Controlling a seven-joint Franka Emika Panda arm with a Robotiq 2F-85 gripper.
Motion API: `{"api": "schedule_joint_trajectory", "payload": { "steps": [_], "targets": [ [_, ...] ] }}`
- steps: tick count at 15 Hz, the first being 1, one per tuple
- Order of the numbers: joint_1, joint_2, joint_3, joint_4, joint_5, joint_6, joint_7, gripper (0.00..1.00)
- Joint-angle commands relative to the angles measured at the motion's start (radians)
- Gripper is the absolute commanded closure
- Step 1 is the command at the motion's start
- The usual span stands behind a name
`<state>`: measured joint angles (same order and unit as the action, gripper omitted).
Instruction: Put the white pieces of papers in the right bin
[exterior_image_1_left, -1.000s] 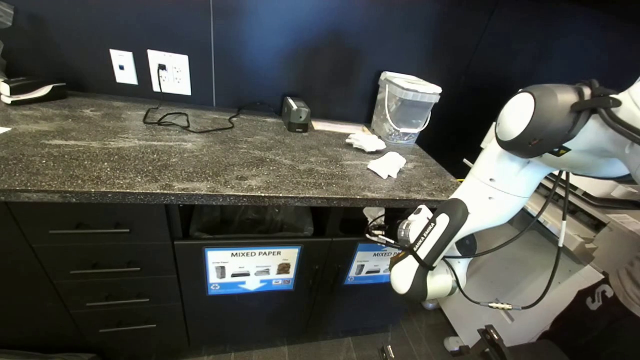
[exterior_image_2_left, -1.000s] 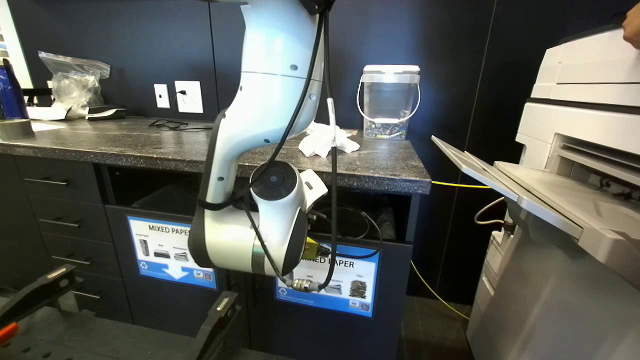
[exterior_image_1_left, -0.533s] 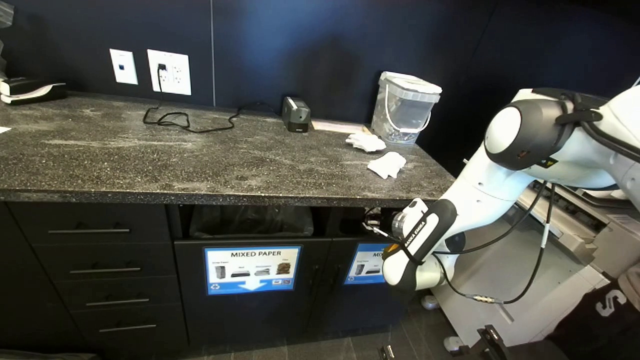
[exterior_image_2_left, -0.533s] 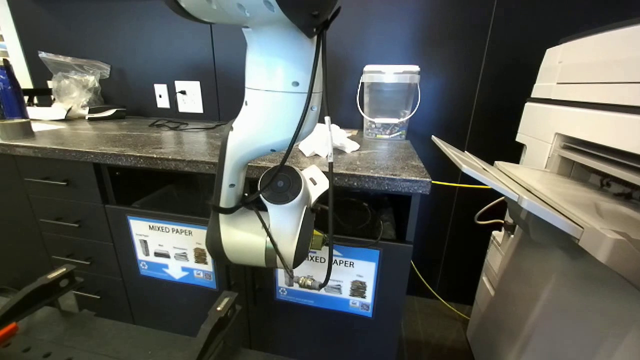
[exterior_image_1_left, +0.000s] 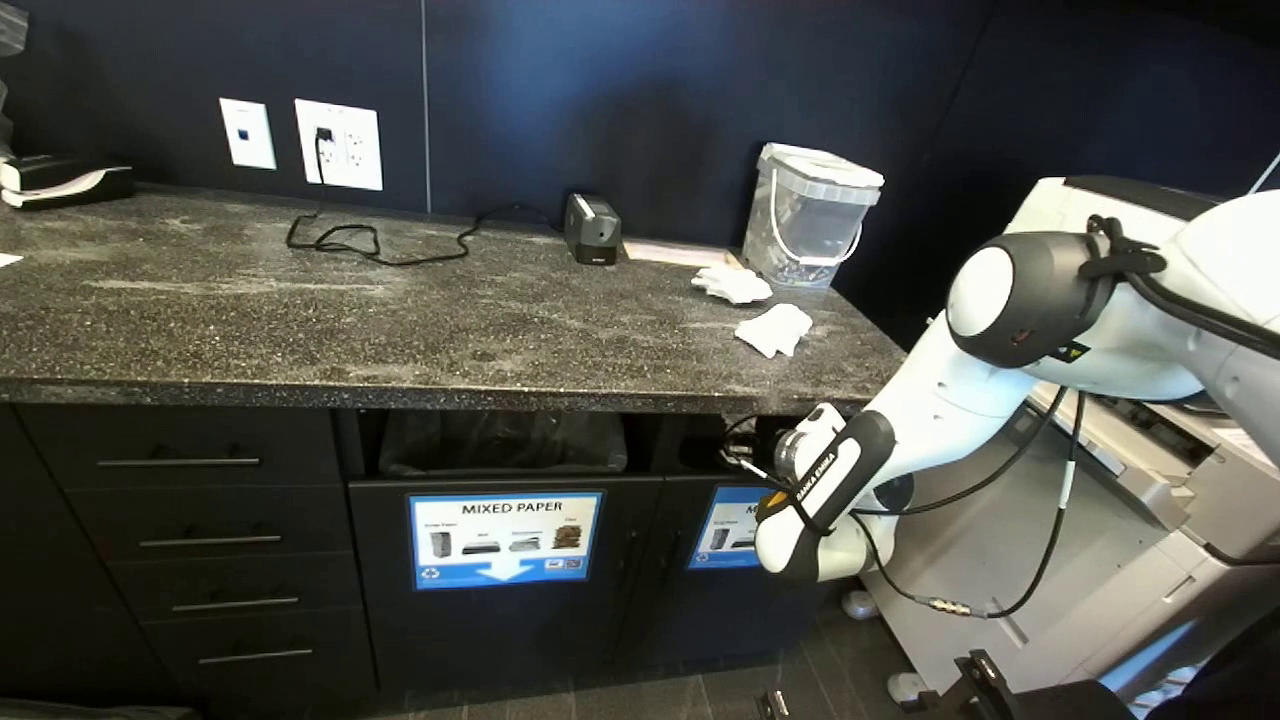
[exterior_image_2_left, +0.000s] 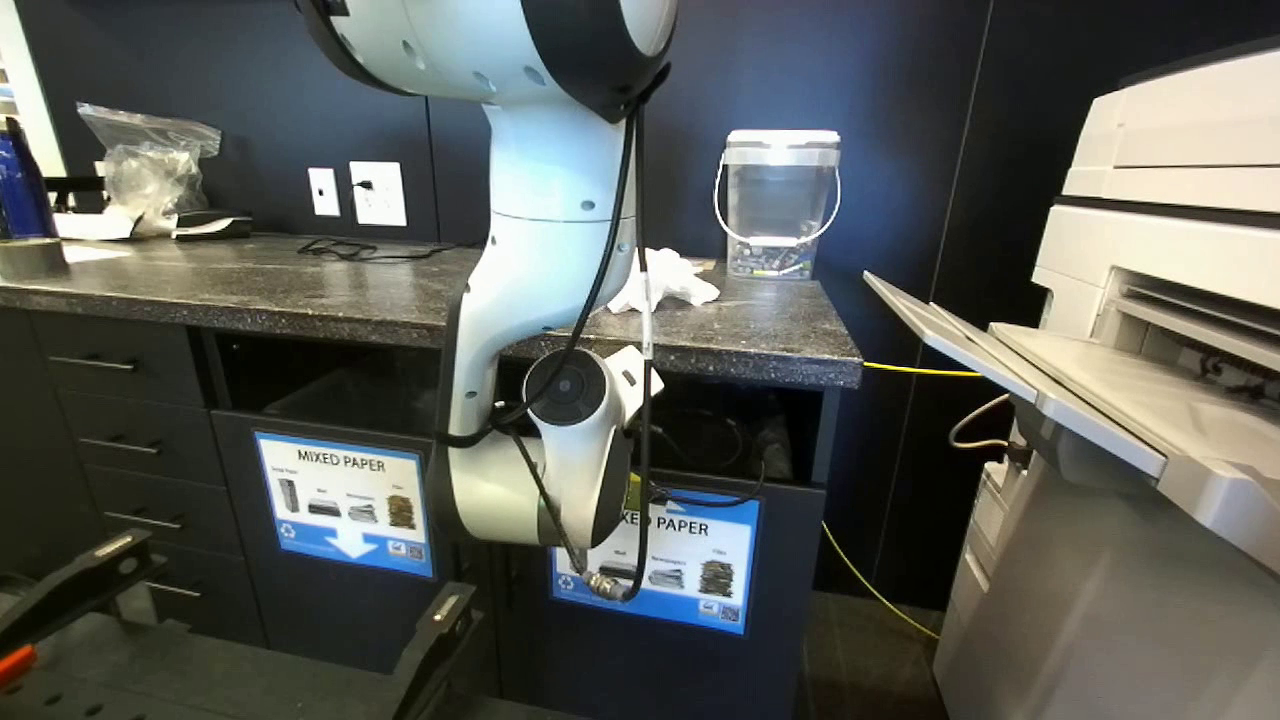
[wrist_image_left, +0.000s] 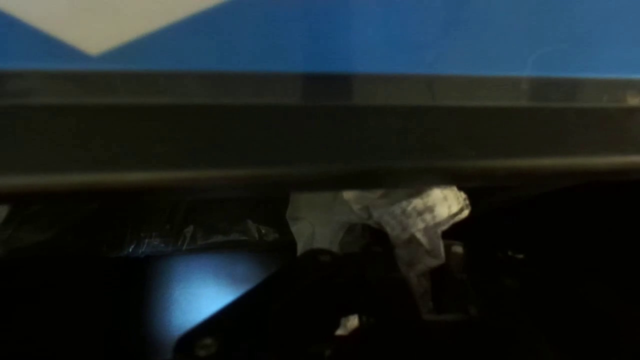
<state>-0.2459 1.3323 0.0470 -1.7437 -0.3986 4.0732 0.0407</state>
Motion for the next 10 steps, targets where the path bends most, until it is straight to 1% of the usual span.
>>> {"api": "schedule_joint_trajectory", "payload": {
  "steps": [1, 4, 5, 6, 9, 10],
  "targets": [
    [0.023, 0.032, -0.013, 0.059, 0.028, -0.015, 0.023, 0.93],
    [0.033, 0.038, -0.018, 0.065, 0.056, -0.010, 0.010, 0.93],
    [0.033, 0.028, -0.020, 0.055, 0.057, -0.019, 0.015, 0.77],
    [0.038, 0.025, -0.022, 0.052, 0.068, -0.020, 0.012, 0.63],
    [0.052, 0.001, -0.038, 0.015, 0.097, 0.000, -0.005, 0.42],
    [0.060, -0.009, -0.044, -0.002, 0.112, 0.007, -0.011, 0.34]
  ]
}}
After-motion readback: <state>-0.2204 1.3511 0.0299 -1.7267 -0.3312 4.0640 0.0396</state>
